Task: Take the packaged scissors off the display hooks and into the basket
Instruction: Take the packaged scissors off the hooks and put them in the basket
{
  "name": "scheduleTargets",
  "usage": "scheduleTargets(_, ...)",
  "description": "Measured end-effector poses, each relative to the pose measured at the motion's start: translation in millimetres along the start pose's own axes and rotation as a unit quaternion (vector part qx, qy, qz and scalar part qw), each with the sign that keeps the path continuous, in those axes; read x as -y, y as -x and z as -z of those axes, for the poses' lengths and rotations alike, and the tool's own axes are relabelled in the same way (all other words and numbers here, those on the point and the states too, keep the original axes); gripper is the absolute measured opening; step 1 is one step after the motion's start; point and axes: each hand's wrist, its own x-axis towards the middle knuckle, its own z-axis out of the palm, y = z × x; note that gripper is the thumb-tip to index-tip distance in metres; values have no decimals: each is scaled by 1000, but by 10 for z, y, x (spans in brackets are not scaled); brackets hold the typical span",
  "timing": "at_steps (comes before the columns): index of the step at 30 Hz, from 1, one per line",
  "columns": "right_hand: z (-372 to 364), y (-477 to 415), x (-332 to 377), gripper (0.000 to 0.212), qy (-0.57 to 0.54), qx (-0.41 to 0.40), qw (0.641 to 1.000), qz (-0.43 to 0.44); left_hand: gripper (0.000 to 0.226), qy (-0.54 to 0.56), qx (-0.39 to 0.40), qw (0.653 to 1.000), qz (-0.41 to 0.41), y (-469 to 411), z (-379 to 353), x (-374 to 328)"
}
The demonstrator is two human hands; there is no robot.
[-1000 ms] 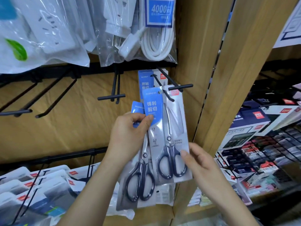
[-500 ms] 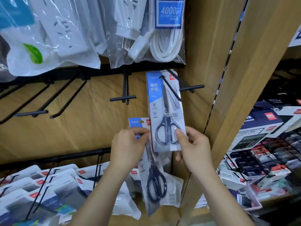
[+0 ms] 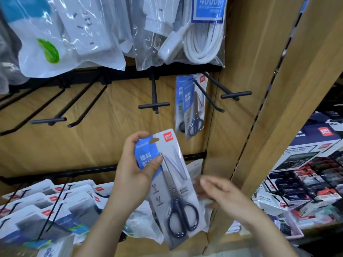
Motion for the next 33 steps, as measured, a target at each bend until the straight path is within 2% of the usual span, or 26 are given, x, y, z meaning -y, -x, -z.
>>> scheduleTargets(2, -55, 89, -77, 42, -57, 90, 994, -40, 50, 43, 10, 999, 9, -17, -51, -11)
scheduleTargets(5, -79, 180, -156, 34, -123, 109, 985, -52, 52, 71, 34, 997, -7, -19, -141, -43)
scheduleTargets(8, -41, 213, -234, 33, -161, 69, 984, -35, 32, 122, 30, 992, -23, -46, -244, -157)
scheduleTargets(11, -21, 229, -352, 44, -221, 15, 975, -29, 9, 145, 12, 987, -73, -85, -320, -344)
scheduleTargets(15, -72, 231, -401, 82, -293, -58, 954, 5, 6, 137, 51, 981, -131, -109, -437, -574)
scheduleTargets(18, -72, 197, -367, 88, -331, -101, 938, 19, 2, 112, 58, 978, -168, -198, -578, -692)
scheduleTargets(21, -51, 182, -302, 82, -335, -117, 934, 28, 15, 93, 40, 980, -172, -349, -743, -733)
scheduleTargets(24, -26, 198, -232, 61, -325, -138, 935, 14, 16, 41, 29, 980, -190, -454, -801, -701)
scheduleTargets(28, 2, 226, -169, 51, -307, -156, 939, 10, 7, -35, -5, 955, -294, -454, -774, -660)
scheduleTargets(30, 2, 240, -135, 51, -298, -157, 941, 15, 10, -26, -19, 959, -283, -487, -778, -632)
scheduleTargets(33, -26, 246, -64, 46, -300, -159, 940, 12, 23, -41, -31, 973, -225, -586, -815, -594)
